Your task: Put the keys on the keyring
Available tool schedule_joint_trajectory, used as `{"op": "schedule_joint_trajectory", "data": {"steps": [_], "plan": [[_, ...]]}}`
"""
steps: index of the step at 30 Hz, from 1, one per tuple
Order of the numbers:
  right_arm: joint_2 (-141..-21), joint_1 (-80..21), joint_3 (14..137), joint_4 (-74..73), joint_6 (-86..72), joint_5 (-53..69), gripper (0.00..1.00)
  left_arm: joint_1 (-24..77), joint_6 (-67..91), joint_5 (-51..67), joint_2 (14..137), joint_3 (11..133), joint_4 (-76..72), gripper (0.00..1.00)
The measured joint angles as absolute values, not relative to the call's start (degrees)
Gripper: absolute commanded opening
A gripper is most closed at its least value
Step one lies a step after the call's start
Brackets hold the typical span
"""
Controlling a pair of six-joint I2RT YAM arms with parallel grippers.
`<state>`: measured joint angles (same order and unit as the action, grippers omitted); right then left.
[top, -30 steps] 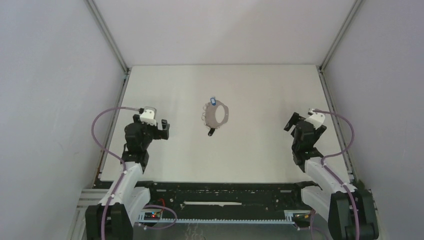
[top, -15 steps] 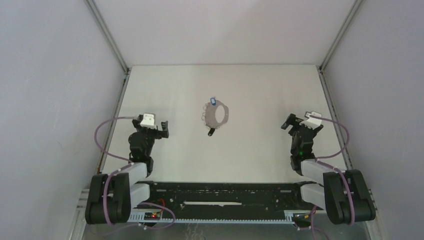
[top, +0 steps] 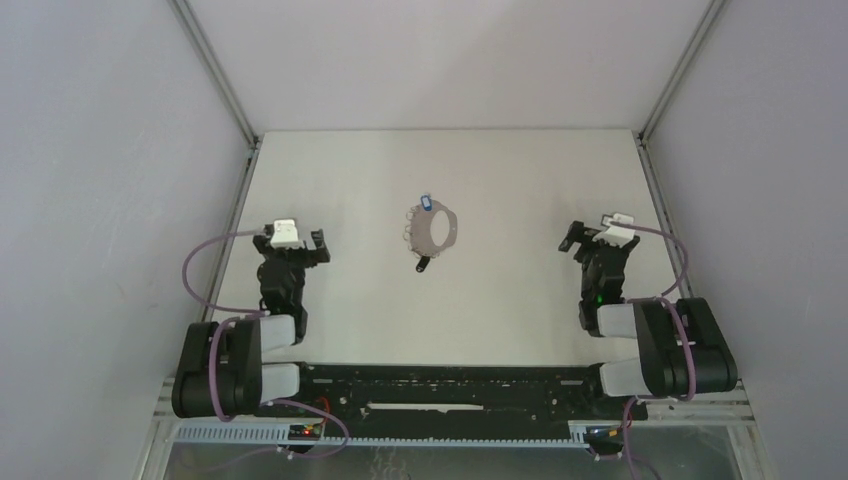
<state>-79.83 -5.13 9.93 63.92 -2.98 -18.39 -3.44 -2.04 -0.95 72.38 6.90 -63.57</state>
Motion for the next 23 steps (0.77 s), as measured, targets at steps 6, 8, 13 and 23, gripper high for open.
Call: {"op": "schedule_joint_trajectory", "data": {"steps": [6,8,13,23], "plan": [[-78.52,-0.84,12.71,59.77,-4.86,-15.4,1.0,-3.53,-1.28,-2.96,72.34,9.13,-61.98,1.0],[-78.52,-0.89,12.69,58.74,-4.97,-14.83,1.0,-3.53,-1.26,-3.11,72.34,9.13,-61.65,1.0],[-78.52,-0.89,12.71,57.65,-5.26,-14.33,1.0,-3.53,-1.21,-3.4,72.34,9.13,-61.06,1.0],[-78.52,-0.89,12.69,57.65,-5.32,-14.2,1.0,-3.53,-0.97,-3.55,72.34,9.13,-60.34,1.0]]}}
